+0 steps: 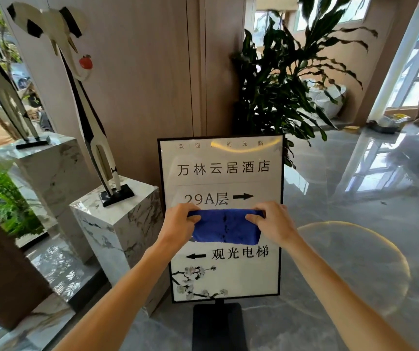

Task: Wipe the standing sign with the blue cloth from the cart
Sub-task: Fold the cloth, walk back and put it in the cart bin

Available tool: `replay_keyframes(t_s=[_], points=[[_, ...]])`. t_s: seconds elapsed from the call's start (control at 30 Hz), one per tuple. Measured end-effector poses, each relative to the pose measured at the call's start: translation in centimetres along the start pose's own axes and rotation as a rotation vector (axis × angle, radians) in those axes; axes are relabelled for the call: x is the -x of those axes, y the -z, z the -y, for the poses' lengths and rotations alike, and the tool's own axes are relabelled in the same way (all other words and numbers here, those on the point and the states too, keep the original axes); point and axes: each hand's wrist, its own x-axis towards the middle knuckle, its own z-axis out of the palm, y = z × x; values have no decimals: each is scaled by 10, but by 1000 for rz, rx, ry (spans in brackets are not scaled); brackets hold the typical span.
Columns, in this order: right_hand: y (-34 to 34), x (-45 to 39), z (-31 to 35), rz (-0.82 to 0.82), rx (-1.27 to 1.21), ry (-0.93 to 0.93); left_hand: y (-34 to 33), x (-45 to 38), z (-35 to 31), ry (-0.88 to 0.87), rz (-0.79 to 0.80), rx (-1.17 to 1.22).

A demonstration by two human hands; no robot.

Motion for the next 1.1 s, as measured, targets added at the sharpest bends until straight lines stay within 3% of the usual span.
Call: replay_keyframes(t_s=[0.4, 0.67, 1.1], points=[[-50, 30, -2, 24, -3, -164, -13, 11, 51, 26, 143, 59], [-89, 76, 9, -31, 3, -290, -24, 26, 98, -63, 259, 86], [-127, 182, 15, -172, -22, -623, -58, 68, 125, -158, 591, 135]])
